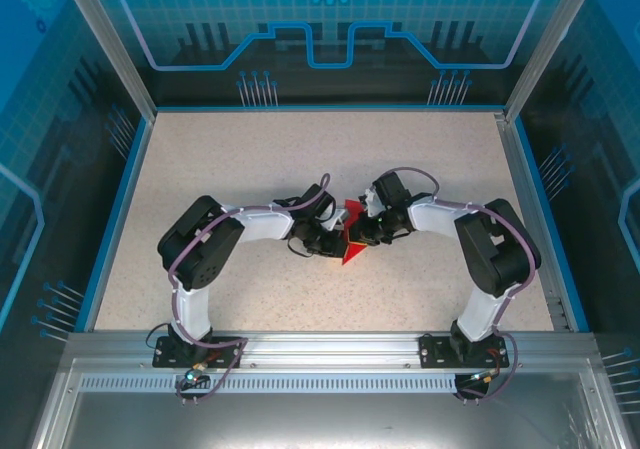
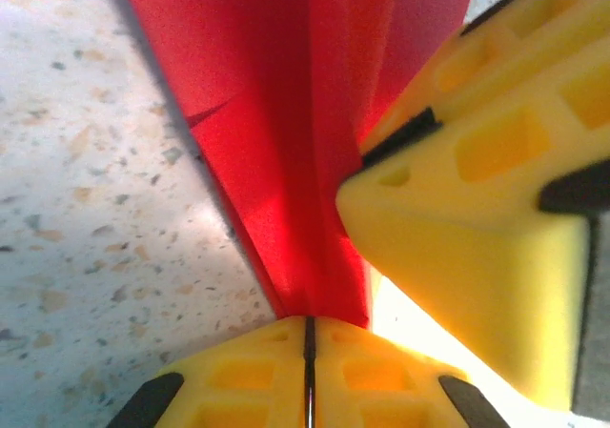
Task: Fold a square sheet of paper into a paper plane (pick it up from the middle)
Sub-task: Fourth fold the wing at the center of the table.
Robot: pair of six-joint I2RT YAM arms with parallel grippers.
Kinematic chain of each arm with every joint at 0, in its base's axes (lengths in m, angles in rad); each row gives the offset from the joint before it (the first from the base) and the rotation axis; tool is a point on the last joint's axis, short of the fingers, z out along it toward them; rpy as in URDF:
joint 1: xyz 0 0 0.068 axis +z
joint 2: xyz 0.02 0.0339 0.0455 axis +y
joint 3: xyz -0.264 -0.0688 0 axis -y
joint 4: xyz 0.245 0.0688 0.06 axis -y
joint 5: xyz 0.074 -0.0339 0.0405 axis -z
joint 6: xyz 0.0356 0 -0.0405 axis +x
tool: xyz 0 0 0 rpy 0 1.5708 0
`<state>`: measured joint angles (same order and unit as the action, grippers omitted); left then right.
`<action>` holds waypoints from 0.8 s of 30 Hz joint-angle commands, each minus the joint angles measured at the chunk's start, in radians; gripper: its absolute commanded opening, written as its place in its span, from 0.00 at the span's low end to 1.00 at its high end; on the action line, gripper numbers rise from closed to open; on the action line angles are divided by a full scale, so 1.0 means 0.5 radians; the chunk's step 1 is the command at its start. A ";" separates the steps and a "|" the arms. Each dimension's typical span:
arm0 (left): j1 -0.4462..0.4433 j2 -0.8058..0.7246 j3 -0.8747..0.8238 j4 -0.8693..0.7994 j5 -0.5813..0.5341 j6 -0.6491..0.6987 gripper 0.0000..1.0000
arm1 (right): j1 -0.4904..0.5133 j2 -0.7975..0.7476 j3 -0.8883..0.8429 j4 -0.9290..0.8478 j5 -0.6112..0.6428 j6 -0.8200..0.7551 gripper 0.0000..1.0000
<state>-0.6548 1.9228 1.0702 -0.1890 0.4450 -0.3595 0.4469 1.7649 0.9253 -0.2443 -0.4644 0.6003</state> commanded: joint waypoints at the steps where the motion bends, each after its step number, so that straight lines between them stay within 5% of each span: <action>1: 0.029 -0.087 -0.042 -0.060 -0.056 0.030 0.10 | 0.036 0.054 0.039 -0.070 -0.037 -0.041 0.13; 24: 0.029 -0.171 -0.199 0.242 0.077 -0.188 0.21 | 0.045 0.124 0.016 0.009 -0.096 0.015 0.21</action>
<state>-0.6460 1.8351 0.9977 -0.1322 0.4442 -0.4164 0.4583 1.8069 0.9386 -0.2424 -0.4816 0.5949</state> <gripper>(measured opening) 0.208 0.212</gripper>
